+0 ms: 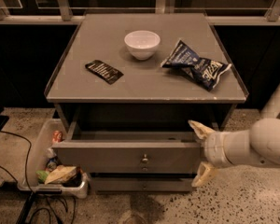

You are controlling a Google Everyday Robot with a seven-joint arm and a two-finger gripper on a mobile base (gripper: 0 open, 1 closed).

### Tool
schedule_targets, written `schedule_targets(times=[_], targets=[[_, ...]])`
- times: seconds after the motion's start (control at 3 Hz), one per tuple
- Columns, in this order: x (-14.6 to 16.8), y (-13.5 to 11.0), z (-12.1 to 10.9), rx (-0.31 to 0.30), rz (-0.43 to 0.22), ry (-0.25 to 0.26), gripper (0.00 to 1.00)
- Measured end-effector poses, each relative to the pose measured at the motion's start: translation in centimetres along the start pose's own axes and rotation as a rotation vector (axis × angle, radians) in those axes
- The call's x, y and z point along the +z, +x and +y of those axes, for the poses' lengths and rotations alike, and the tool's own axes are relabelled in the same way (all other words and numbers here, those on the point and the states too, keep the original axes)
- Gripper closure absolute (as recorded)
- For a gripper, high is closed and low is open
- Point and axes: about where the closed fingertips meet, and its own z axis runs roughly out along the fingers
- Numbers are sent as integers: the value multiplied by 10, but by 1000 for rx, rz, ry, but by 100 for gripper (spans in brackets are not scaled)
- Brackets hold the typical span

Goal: Open top drawer

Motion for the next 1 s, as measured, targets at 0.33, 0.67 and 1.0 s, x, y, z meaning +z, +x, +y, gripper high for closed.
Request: schedule_targets(times=[0.33, 0.67, 1.0], targets=[[7, -4, -3, -21, 8, -14, 0], [14, 0, 3, -7, 2, -29, 0], [26, 3, 18, 14, -23, -59, 0]])
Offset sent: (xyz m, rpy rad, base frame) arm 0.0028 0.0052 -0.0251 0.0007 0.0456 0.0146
